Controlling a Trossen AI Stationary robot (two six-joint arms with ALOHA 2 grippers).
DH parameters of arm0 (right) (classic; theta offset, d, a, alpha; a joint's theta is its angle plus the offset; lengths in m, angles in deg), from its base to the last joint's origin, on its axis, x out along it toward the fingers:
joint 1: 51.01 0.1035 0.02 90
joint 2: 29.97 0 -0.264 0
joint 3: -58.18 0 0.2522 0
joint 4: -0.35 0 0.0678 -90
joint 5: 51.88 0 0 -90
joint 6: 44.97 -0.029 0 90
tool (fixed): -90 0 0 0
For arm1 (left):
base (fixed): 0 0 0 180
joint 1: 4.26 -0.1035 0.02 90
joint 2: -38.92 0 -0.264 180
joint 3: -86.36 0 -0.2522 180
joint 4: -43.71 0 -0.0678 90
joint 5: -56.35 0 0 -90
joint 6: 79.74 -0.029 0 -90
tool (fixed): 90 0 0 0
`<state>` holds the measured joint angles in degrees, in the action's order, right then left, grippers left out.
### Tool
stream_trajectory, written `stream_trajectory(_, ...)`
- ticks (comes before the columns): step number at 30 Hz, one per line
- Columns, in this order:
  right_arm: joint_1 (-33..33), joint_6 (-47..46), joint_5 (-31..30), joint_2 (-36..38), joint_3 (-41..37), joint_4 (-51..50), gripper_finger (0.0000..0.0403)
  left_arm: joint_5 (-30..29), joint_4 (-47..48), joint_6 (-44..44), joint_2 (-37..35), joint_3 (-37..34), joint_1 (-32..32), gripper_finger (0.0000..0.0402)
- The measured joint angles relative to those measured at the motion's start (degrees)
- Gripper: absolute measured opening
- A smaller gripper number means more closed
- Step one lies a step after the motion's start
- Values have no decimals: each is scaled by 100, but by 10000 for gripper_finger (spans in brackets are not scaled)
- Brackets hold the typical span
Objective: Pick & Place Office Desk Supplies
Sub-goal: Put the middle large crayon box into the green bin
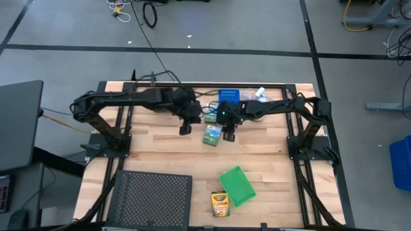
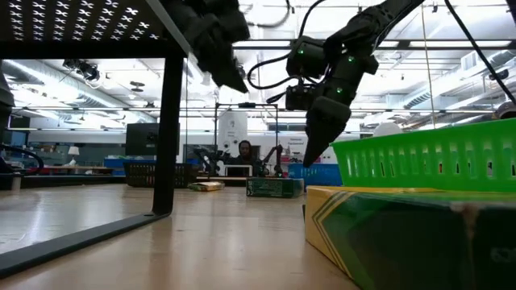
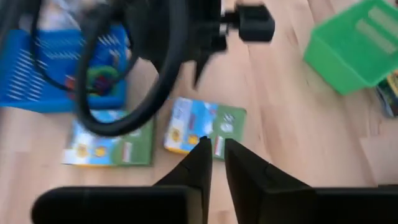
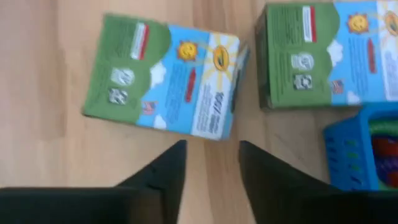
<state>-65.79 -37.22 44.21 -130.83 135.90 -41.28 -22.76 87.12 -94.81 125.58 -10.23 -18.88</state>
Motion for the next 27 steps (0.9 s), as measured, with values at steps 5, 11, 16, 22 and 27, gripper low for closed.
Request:
stream_trajectory(5,-327,-76,707,0,0,255,213,-56,-94,38,-429,-2,-132,84)
stream_trajectory(11,-504,-134,1206,-211,2,447,216,-41,-98,-6,-721,-6,-275,122)
stream_trajectory(16,-508,-124,1253,-583,2,343,203,-20,-89,30,-978,-11,-549,149)
stream_trajectory(22,-510,-97,1487,-706,4,508,201,34,-65,142,-1134,-11,-650,165)
stream_trajectory(27,-545,-85,1491,-683,4,551,201,34,-25,144,-1134,-23,-648,166)
